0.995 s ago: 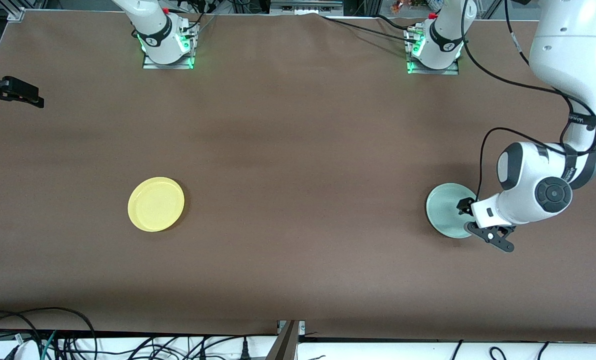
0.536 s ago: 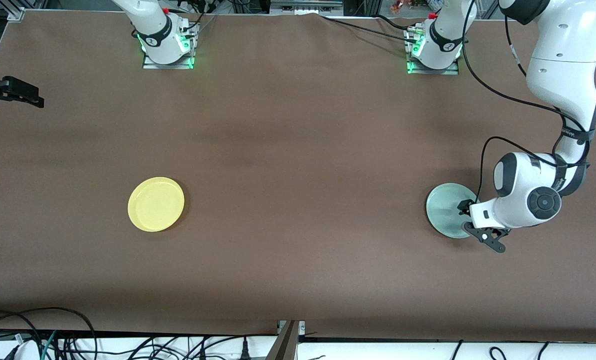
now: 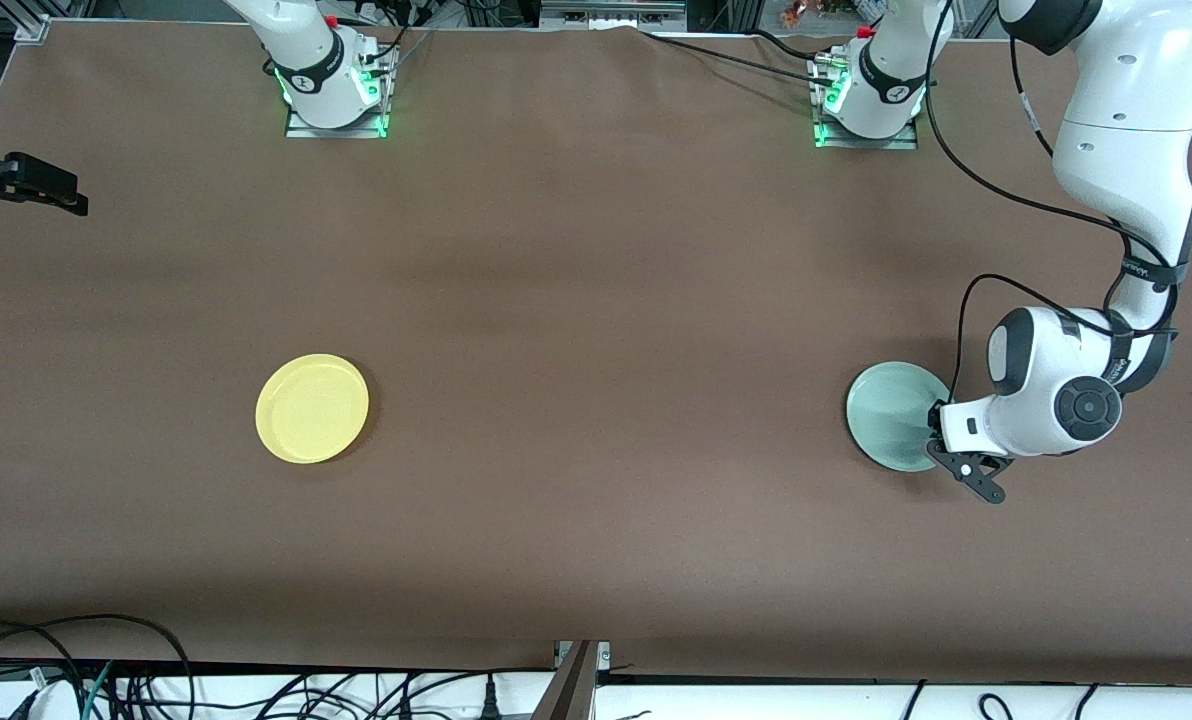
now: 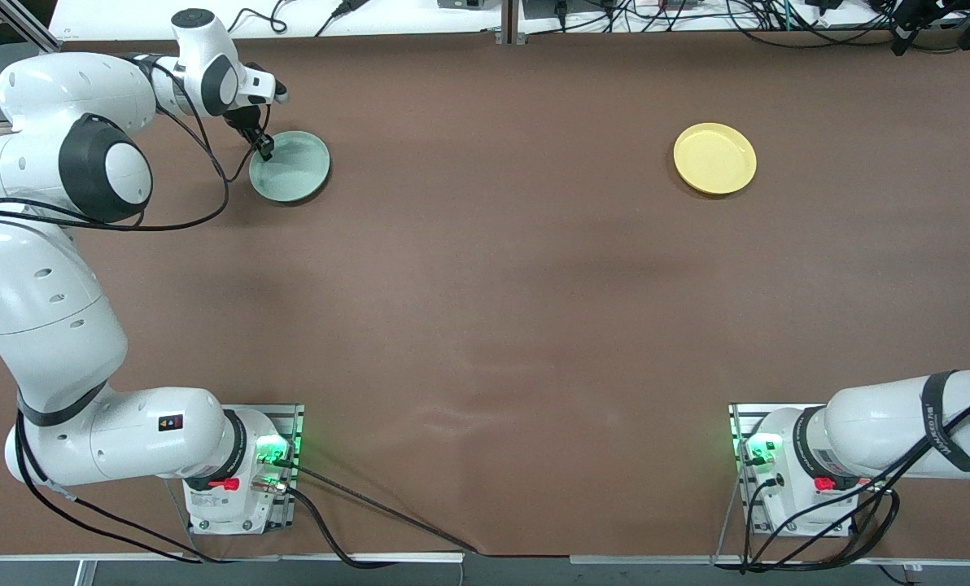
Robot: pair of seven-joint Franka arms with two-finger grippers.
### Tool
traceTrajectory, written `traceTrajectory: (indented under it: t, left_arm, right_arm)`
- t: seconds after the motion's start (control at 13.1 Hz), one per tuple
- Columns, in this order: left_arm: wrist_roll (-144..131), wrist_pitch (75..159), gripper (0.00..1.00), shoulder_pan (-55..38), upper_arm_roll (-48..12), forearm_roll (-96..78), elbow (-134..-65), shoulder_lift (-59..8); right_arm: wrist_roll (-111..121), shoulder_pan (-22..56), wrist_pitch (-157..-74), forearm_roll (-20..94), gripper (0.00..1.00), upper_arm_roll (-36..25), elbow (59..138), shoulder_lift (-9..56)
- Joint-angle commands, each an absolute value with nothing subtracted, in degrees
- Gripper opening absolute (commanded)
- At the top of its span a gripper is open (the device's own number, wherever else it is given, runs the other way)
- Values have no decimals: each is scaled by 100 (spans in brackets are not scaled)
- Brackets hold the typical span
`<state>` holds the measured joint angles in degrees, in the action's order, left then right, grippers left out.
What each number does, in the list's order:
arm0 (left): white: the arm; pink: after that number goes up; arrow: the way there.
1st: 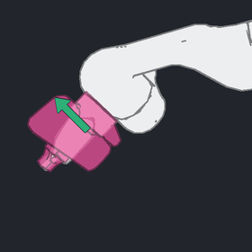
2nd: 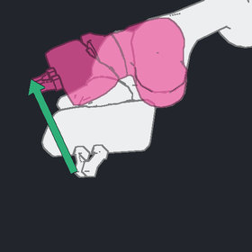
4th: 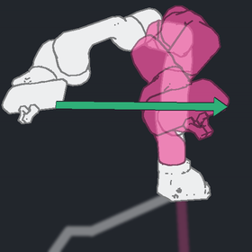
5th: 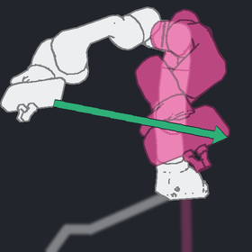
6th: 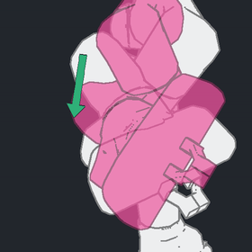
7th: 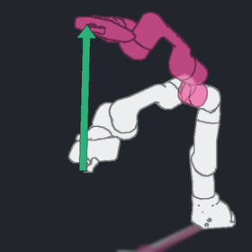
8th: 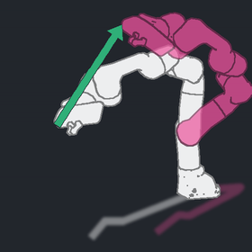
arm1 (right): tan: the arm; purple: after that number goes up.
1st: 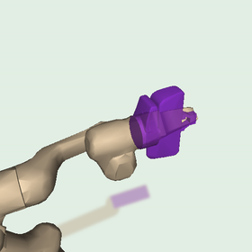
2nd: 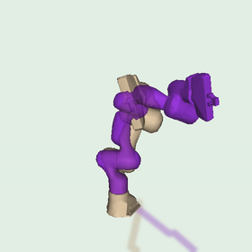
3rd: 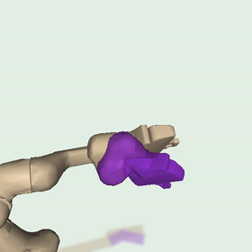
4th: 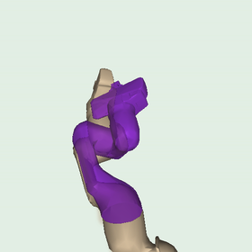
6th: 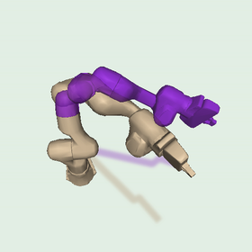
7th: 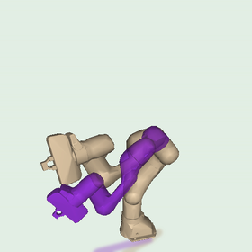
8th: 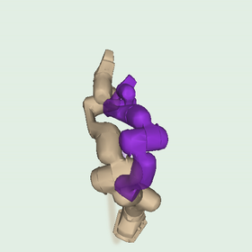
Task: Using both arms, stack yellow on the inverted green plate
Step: 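Grip the green plate rim with the left gripper and tilt it up, then lift the green plate with the left gripper toward the table middle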
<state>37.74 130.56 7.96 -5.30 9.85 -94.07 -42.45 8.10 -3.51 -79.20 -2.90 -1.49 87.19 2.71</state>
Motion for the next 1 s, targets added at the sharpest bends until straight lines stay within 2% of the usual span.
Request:
traceTrajectory:
  t: [0.0,0.31,0.61,0.92]
  left_arm:
    - [3928,12973,0,835,-580,1090,-9237,-4307]
    - [4192,12929,0,782,-676,1099,-9185,-4167]
    - [4184,12806,0,634,-800,1134,-9158,-3596]
    - [4114,11885,0,-173,-774,1958,-8378,-3454]
  right_arm:
    - [888,-378,-7866,-185,100,-132,8604,316]
    - [888,-378,-7866,-185,100,-132,8604,316]
    - [888,-378,-7866,-185,100,-141,8604,316]
    - [888,-378,-7866,-185,100,-132,8604,316]
